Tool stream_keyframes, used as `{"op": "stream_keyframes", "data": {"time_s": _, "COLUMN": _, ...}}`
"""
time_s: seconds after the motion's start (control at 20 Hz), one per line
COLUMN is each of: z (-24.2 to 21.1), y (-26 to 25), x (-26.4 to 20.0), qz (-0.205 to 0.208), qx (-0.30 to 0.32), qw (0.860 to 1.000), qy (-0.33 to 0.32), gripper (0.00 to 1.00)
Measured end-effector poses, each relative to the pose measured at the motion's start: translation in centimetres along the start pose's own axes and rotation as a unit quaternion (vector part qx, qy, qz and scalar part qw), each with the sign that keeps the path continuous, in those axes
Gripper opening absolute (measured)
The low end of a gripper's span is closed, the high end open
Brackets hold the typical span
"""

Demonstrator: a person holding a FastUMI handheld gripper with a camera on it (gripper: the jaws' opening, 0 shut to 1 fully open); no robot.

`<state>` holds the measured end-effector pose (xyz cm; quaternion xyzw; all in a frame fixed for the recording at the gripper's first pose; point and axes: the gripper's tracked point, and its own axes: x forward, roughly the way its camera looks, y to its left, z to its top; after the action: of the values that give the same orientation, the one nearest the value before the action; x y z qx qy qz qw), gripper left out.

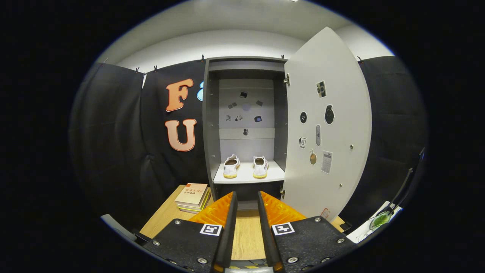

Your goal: Open the shoe cabinet door, grab the shoes and put them into the shoe cabinet, then close the shoe cabinet door.

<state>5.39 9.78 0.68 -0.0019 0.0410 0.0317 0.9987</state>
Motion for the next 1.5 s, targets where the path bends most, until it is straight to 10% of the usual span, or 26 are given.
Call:
{"op": "stream_keyframes", "data": {"time_s": 0.95, "z": -2.2, "y": -23.5, "x": -1.7, "qz": -0.089, "qx": 0.008, "qw": 0.996, "qy": 0.014, "gripper": 0.47}}
{"op": "stream_keyframes", "data": {"time_s": 1.5, "z": -2.8, "y": -28.4, "x": 3.7, "qz": -0.023, "qx": 0.021, "qw": 0.999, "qy": 0.011, "gripper": 0.53}}
